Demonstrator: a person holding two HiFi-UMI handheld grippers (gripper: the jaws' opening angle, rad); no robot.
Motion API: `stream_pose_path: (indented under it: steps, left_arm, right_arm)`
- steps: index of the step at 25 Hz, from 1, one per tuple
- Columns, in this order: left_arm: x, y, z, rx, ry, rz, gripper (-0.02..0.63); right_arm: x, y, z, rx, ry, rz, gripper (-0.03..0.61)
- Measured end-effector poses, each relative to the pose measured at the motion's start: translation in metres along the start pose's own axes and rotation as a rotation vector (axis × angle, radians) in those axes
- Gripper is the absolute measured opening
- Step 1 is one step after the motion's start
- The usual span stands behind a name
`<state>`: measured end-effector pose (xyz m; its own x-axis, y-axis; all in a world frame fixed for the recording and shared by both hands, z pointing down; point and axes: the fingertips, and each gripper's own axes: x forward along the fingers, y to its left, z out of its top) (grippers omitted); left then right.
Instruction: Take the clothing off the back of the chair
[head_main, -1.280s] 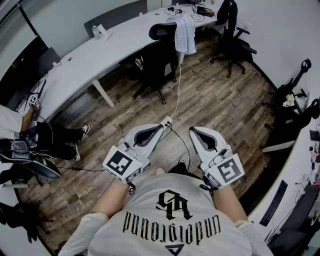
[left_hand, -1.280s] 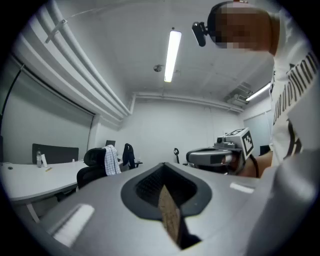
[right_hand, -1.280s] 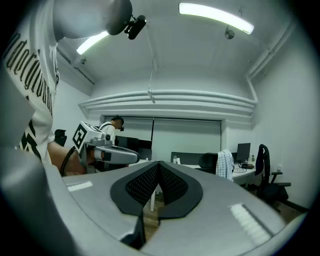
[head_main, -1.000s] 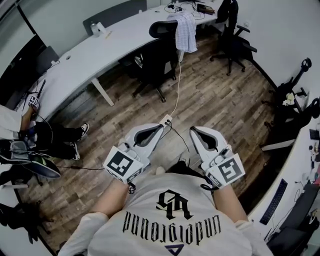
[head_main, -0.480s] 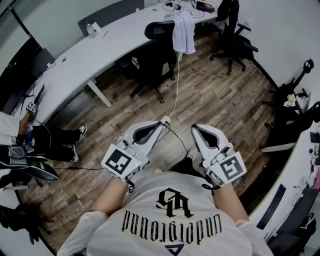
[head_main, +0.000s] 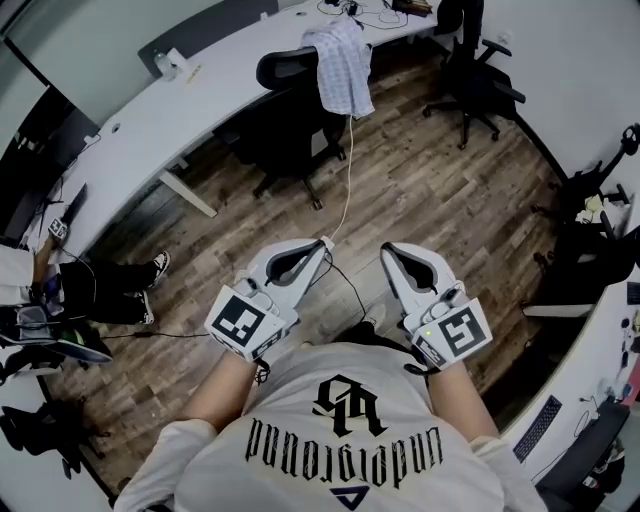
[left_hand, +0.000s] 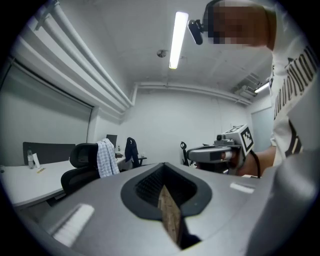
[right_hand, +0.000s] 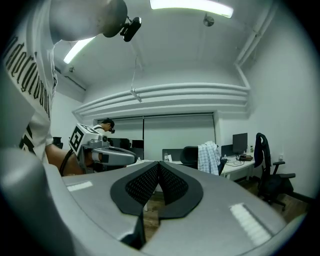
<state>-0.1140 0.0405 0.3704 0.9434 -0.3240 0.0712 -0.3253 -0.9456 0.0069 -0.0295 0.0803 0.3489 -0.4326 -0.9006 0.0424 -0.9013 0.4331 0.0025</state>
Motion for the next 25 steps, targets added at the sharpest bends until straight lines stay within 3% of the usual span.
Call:
stream_pose_path:
  steps: [11,16,25]
  left_arm:
    - [0.151,-0.006,0.016,0.011,-0.001,0.047,0.049]
    - [0.18,-0.002,0.018,0.019,0.012,0.064,0.051]
    - [0.205,0.049,0.016,-0.004,0.009,0.114,0.051]
  right_arm:
    - [-0.034,-0.137,-0.002,-0.006,0.0,0.029,0.008]
    - [-0.035,-0.172,-0.005,0.011,-0.006,0.026,0.009]
    - [0.01,-0.203,-0.002,-0.008,0.003,0.071,0.026]
